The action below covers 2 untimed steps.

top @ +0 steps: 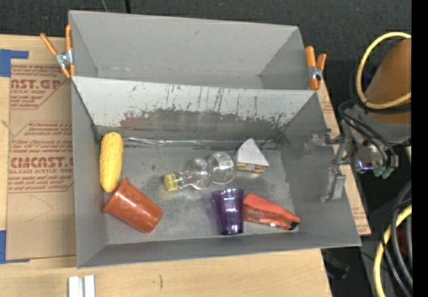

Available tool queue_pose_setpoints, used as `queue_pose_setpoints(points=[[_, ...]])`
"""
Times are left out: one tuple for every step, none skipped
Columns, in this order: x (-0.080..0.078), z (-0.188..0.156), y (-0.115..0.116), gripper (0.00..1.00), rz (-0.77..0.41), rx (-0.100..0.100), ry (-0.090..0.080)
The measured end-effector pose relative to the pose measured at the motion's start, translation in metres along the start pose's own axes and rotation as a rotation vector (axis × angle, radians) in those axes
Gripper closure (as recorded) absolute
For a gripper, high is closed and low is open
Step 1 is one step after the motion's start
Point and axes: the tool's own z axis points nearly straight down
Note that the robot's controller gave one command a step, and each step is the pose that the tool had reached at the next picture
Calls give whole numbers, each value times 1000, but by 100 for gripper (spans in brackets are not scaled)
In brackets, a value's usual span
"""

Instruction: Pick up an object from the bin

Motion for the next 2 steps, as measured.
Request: queue_pose_setpoints(points=[[-2,-4,1,0,-2,2,-8],[19,34,41,0,-8,2,-7]])
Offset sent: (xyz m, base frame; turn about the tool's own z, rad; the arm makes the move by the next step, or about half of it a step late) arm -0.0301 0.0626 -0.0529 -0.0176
